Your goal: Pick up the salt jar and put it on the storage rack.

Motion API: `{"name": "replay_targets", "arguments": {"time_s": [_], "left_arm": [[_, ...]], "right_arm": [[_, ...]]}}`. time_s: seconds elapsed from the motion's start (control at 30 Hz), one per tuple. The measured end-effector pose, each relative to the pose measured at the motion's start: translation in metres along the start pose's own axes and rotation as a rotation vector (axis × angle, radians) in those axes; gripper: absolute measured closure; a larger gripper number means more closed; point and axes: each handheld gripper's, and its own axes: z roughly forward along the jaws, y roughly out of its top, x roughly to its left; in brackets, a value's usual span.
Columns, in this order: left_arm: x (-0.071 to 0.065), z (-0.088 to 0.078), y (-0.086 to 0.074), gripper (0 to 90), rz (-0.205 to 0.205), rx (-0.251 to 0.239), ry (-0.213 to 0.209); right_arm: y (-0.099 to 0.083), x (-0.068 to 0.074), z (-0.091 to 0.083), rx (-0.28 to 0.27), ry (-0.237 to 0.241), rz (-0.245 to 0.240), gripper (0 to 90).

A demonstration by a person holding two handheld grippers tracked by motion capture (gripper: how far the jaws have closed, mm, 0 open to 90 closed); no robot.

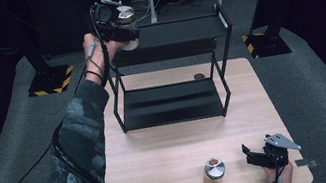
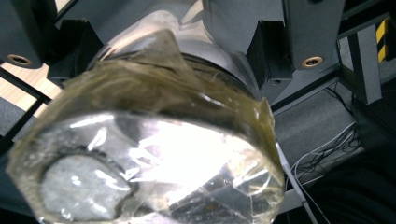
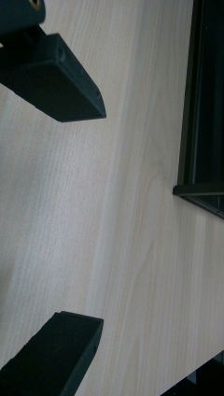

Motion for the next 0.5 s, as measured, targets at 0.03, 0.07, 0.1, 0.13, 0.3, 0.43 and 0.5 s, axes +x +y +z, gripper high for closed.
{"name": "replay_targets", "arguments": {"time_s": [0.03, 0.07, 0.1, 0.13, 0.3, 0.43, 0.5], "left_arm": [[0.000, 0.001, 0.000, 30.5, -0.004, -0.003, 0.004], [0.001, 0.002, -0.001, 30.5, -0.007, -0.005, 0.007], [0.002, 0.003, -0.001, 30.5, -0.011, -0.005, 0.009], [0.002, 0.004, -0.001, 30.5, -0.016, -0.004, 0.012], [0.003, 0.011, -0.003, 30.5, -0.041, -0.009, 0.029], [0.002, 0.017, -0.006, 30.5, -0.057, -0.016, 0.038], [0.002, 0.020, -0.006, 30.5, -0.067, -0.015, 0.039]], "right_arm": [[0.000, 0.000, 0.000, 0.000, 0.000, 0.000, 0.5], [0.000, 0.000, 0.000, 0.000, 0.000, 0.000, 0.6], [0.000, 0.000, 0.000, 0.000, 0.000, 0.000, 0.6], [0.000, 0.000, 0.000, 0.000, 0.000, 0.000, 0.6], [0.000, 0.000, 0.000, -0.001, 0.000, -0.001, 0.6], [0.000, 0.000, 0.000, -0.001, -0.001, -0.001, 0.6], [0.000, 0.000, 0.000, -0.001, 0.000, -0.001, 0.6]]}}
